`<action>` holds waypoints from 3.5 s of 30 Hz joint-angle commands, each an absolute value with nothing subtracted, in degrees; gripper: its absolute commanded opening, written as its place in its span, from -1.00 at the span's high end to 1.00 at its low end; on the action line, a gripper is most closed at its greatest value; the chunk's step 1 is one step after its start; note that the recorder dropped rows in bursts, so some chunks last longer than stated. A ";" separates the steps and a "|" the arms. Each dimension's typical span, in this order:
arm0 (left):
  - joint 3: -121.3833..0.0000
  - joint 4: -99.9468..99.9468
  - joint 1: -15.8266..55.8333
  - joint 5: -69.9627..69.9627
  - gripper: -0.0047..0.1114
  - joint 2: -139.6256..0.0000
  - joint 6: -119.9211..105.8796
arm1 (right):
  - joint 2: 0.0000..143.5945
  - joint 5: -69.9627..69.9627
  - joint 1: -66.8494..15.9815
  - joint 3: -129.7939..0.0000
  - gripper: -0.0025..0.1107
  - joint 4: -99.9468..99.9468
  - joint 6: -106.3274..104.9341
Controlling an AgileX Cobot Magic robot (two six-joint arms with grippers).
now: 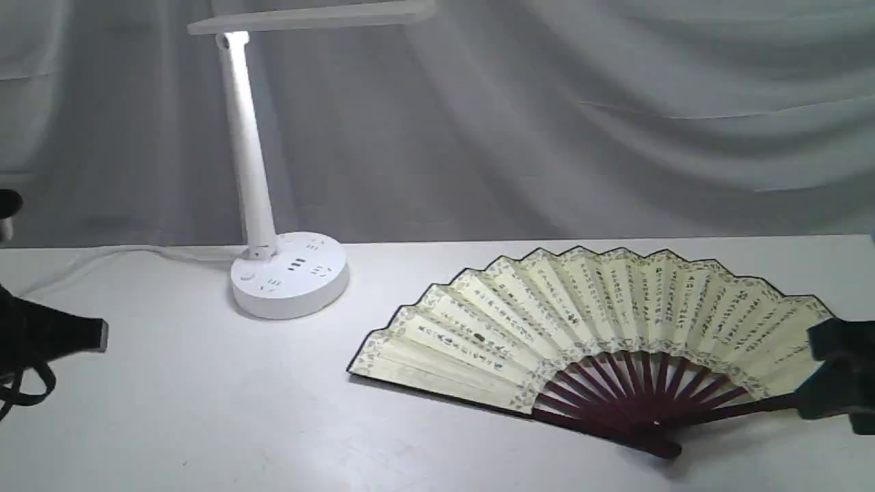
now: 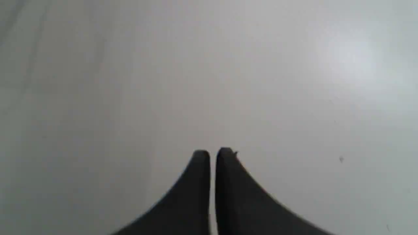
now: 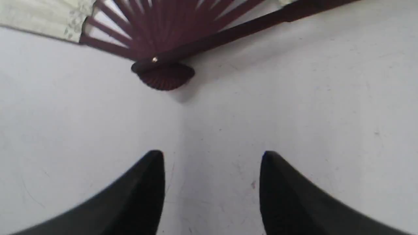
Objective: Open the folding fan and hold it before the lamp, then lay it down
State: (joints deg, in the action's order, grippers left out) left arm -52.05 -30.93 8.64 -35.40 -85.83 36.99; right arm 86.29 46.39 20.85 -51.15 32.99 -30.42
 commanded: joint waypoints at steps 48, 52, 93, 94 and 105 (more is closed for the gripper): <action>-54.87 -2.36 8.58 -48.06 0.92 -77.54 2.70 | 78.29 44.31 11.95 -49.79 0.96 -1.30 -5.51; -54.87 -2.36 8.58 -47.32 0.92 -71.19 2.70 | 73.03 43.98 11.95 -49.79 0.96 0.33 -5.51; -49.09 -2.36 8.58 -48.61 0.92 0.00 2.78 | 10.21 61.16 11.95 -49.79 0.96 2.98 -5.77; -49.52 -2.36 8.58 -50.01 0.92 0.00 2.78 | 8.93 61.56 11.95 -49.79 0.96 2.98 -5.77; -49.55 -2.36 8.58 -50.91 0.92 0.00 2.78 | 0.00 63.34 11.95 -49.91 0.96 2.98 -5.73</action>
State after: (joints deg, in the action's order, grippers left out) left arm -49.53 -2.35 8.64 -51.00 0.02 2.78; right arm 0.09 62.58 12.03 -50.15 2.88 -5.87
